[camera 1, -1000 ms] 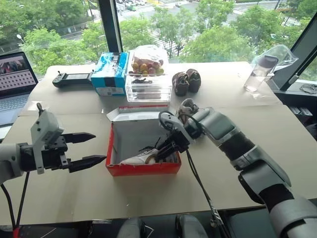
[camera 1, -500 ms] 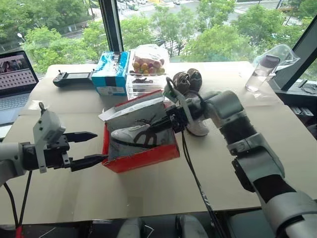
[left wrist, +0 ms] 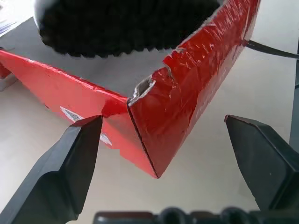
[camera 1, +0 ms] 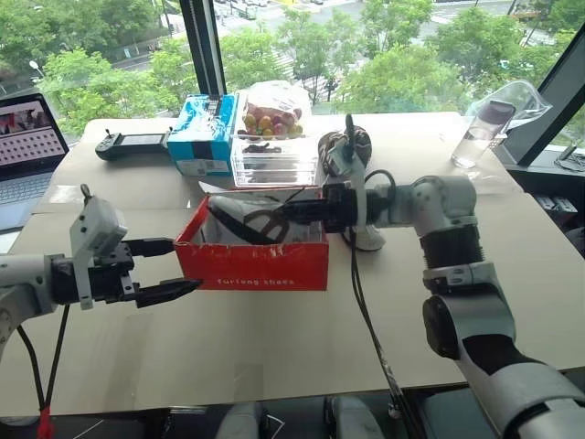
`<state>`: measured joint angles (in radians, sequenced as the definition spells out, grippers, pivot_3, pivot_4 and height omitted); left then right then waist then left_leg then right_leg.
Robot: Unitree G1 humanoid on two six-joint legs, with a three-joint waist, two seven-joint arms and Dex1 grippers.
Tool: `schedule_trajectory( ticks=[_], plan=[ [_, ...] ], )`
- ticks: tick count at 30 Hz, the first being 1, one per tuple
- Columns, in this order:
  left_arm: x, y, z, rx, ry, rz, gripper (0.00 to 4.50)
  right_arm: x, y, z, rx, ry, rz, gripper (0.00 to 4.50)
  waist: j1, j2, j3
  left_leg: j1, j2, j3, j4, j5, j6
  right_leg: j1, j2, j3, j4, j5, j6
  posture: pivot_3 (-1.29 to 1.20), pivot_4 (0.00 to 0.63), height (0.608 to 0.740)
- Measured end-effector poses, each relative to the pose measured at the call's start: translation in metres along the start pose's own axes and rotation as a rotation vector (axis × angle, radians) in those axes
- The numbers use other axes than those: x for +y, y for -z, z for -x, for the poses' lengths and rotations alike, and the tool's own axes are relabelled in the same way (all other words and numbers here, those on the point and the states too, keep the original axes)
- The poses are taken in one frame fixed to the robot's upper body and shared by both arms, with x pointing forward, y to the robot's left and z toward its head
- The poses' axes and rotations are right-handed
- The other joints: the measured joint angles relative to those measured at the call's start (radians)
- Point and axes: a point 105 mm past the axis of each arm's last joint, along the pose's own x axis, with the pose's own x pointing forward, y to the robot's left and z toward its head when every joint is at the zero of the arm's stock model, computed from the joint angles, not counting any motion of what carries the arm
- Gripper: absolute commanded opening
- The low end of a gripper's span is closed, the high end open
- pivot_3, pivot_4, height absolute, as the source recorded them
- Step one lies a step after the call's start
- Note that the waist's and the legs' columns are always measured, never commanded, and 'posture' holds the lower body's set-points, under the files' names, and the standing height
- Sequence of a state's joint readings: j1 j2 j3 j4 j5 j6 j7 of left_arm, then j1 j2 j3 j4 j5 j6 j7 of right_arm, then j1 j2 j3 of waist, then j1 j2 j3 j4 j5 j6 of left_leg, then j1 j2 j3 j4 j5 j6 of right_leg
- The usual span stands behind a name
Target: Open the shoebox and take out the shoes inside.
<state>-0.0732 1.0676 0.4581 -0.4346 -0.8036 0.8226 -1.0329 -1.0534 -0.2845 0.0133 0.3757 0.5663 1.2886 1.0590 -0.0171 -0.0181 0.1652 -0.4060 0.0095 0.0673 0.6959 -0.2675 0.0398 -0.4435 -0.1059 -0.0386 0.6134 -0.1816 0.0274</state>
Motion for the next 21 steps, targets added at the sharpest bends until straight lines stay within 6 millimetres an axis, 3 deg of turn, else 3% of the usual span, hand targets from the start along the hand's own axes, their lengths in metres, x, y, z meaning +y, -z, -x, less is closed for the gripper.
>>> schedule_trajectory(
  ticks=[6,10,15,19,21],
  plan=[
    [-0.001,0.000,0.000,0.003,0.011,-0.002,4.50,-0.013,0.028,-0.022,0.087,0.097,0.181,0.04,-0.003,0.000,0.000,0.000,0.000,0.000,0.000,0.000,-0.001,-0.001,0.000,0.000,0.000,0.000,0.000,0.00,0.150,0.740],
    [-0.001,-0.001,0.000,0.007,0.017,-0.005,4.50,-0.019,0.023,-0.026,0.124,0.203,0.556,0.04,-0.002,0.000,0.000,0.000,-0.001,0.000,0.000,0.000,-0.001,0.000,0.000,0.000,0.000,0.000,0.000,0.00,0.150,0.740],
    [-0.003,-0.001,-0.001,0.008,0.022,-0.010,4.50,-0.004,0.013,-0.035,0.084,0.169,0.726,0.04,-0.001,0.000,0.000,0.000,0.000,0.000,0.000,0.001,-0.001,0.000,0.001,0.000,0.000,0.000,0.000,0.00,0.150,0.740],
    [-0.003,-0.001,-0.001,0.009,0.020,-0.009,4.50,0.001,0.012,-0.034,0.066,0.140,0.713,0.04,-0.001,0.000,0.000,0.001,0.000,0.000,0.000,0.001,-0.001,0.000,0.001,0.000,0.000,0.000,0.000,0.00,0.150,0.740],
    [-0.003,-0.001,-0.001,0.009,0.017,-0.009,4.50,0.004,0.011,-0.033,0.024,0.105,0.604,0.04,-0.001,0.000,0.000,0.001,0.000,0.000,0.000,0.001,-0.001,0.000,0.001,0.000,0.000,0.000,0.000,0.00,0.150,0.740]
  ],
)
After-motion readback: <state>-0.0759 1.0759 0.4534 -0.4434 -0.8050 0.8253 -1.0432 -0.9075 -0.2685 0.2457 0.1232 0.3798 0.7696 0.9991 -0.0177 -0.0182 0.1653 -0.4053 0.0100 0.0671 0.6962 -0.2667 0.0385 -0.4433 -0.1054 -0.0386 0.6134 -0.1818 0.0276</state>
